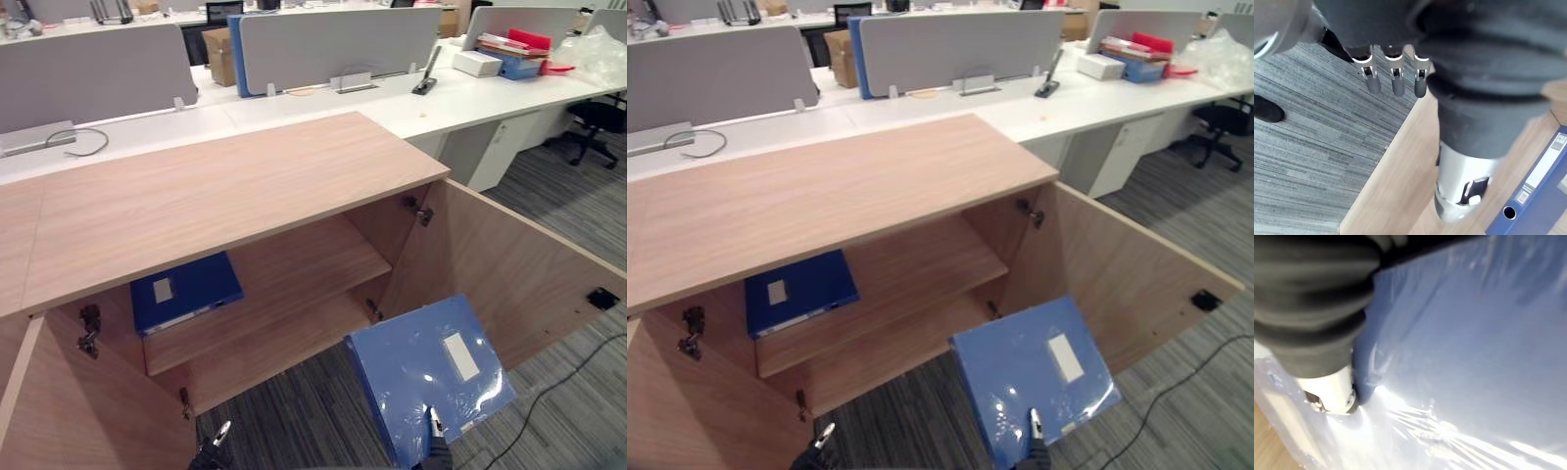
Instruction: Walk over to the cabinet, pick up the folder, carry it to the office cabinet, place the folder inside the office cabinet, then close the office cabinet door
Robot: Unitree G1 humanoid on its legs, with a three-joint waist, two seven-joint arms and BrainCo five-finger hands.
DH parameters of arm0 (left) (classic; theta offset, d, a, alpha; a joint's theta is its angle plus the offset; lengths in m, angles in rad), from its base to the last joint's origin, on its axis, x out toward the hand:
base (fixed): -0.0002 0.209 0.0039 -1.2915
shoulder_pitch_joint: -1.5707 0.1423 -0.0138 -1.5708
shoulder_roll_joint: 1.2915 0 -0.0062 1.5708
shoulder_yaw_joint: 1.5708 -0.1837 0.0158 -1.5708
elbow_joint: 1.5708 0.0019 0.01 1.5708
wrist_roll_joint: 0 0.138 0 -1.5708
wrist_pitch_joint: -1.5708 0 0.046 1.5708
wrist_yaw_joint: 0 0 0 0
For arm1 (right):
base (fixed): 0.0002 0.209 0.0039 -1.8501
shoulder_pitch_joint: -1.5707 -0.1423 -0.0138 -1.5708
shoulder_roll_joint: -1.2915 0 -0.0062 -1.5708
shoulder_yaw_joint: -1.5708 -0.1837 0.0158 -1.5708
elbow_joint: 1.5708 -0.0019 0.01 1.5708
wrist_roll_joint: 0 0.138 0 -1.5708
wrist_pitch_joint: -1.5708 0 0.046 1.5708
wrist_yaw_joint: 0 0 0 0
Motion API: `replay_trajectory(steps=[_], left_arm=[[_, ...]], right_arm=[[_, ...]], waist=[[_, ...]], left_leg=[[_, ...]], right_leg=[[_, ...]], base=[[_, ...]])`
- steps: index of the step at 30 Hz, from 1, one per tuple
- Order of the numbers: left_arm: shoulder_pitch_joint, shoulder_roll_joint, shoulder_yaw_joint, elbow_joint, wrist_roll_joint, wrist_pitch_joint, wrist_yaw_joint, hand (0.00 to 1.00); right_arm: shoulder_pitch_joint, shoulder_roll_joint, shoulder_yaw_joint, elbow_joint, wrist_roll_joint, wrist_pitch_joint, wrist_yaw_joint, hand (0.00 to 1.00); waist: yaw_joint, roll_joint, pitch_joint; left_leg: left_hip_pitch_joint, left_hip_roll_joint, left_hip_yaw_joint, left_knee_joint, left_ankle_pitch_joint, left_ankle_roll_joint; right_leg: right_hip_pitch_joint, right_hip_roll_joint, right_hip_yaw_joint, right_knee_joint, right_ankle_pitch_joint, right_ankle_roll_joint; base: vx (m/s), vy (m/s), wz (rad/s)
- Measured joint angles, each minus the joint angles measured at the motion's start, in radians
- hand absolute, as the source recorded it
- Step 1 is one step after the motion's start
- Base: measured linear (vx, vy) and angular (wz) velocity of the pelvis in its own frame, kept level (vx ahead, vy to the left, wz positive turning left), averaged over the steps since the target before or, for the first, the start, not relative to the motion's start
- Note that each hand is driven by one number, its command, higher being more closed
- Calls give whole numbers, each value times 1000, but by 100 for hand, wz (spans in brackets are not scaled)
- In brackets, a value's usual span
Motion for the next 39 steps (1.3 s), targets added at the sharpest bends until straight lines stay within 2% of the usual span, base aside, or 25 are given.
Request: replay_trajectory(steps=[2,9,15,19,24,26,28,36,38,39], left_arm=[[3,-11,18,-17,5,0,0,0],[3,-25,-14,-40,37,-3,-6,0],[-13,-30,-14,-38,68,-7,3,0],[-30,-29,-32,-25,104,-7,8,0],[-53,-13,-98,12,134,-11,25,0],[-58,-5,-145,21,141,-13,28,0],[-58,-2,-147,27,141,-15,29,0],[-19,53,-169,50,106,-17,44,0],[-19,56,-189,50,100,-17,45,0],[-19,57,-196,48,97,-17,45,0]], right_arm=[[-3,-3,4,0,-15,12,0,100],[-69,-48,116,0,-76,20,-4,100],[-213,-40,190,-1,-132,15,-15,100],[-261,-37,222,-1,-134,7,-19,100],[-254,-51,227,2,-162,8,-28,100],[-253,-60,222,13,-174,9,-28,100],[-250,-72,223,40,-174,11,-28,100],[-250,-96,227,94,-212,29,-28,100],[-248,-102,222,94,-209,28,-28,100],[-246,-102,219,94,-208,27,-28,100]], waist=[[4,3,1],[27,17,-2],[65,13,14],[67,14,35],[59,16,49],[52,16,57],[52,16,55],[53,11,22],[52,12,21],[52,11,21]], left_leg=[[0,2,-1,-4,2,1],[-20,2,-61,-4,10,-5],[-15,-3,-53,0,13,-9],[-10,0,-46,1,12,-8],[-27,-10,-105,-5,6,5],[-40,-31,-152,-5,8,5],[-45,-35,-190,-5,12,0],[-89,3,-225,7,5,-16],[-95,15,-240,42,-20,-22],[-108,27,-248,94,-52,-24]], right_leg=[[-6,4,-10,19,-17,-17],[0,-4,-97,34,-43,-30],[-50,0,-120,141,-75,-14],[-54,-4,-151,165,-75,-13],[-54,-29,-191,159,-83,-6],[-49,-51,-224,150,-101,-7],[-29,-56,-248,129,-102,-7],[14,-14,-287,-3,-59,-16],[37,-7,-304,-18,-58,-13],[52,-1,-309,-19,-57,-13]], base=[[-87,-53,11],[-7,-33,27],[61,-10,-4],[16,-5,-2],[-59,17,23],[-85,34,41],[-33,14,41],[82,-24,13],[158,-70,16],[108,-58,9]])
